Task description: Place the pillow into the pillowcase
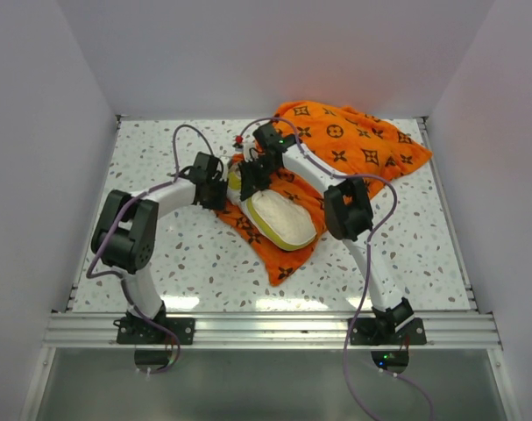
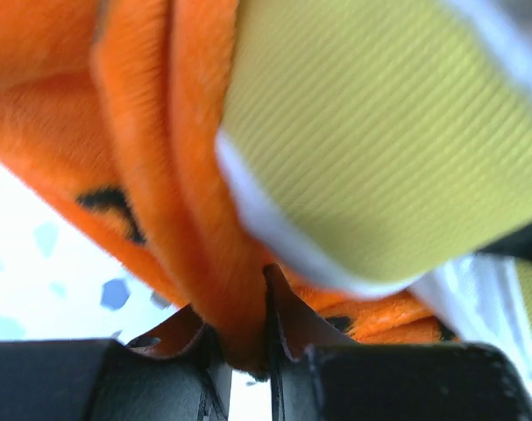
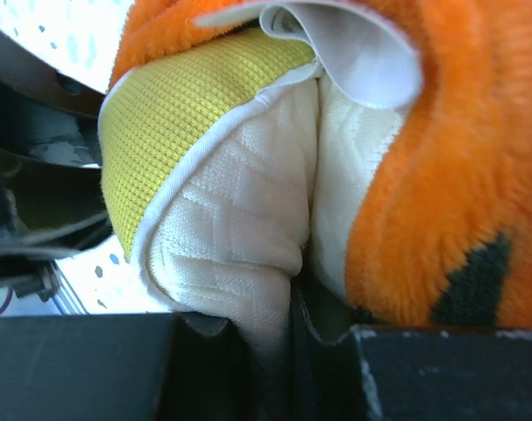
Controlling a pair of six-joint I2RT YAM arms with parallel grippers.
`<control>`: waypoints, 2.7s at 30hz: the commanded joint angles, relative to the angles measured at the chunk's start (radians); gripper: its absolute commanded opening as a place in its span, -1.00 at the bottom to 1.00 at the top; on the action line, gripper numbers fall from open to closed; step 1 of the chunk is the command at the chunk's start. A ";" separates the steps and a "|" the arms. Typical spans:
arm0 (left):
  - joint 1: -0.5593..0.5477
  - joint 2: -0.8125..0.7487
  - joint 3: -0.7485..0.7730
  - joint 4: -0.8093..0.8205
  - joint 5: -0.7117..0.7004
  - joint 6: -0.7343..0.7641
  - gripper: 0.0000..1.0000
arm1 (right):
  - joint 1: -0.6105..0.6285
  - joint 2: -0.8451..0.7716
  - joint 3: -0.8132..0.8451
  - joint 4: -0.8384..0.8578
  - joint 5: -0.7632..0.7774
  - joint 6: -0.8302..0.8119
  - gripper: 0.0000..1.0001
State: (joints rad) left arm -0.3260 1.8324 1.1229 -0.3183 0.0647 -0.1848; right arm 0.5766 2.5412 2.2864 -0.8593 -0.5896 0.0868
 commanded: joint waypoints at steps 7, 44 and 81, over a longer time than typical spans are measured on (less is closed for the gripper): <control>0.070 -0.073 0.017 -0.165 -0.106 0.108 -1.00 | -0.017 0.088 -0.033 -0.046 0.249 0.007 -1.00; 0.168 -0.058 0.063 0.180 0.263 -0.004 -1.00 | -0.161 -0.111 -0.588 2.307 -0.572 2.015 -1.00; -0.047 0.249 0.204 0.098 -0.503 -0.125 0.76 | -0.139 -0.131 -0.625 2.199 -0.497 1.929 -1.00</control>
State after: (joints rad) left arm -0.3832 2.0274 1.3006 -0.1226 -0.2977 -0.3733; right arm 0.3798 2.4714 1.6608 1.2354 -1.0527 1.9453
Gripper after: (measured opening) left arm 0.916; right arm 0.175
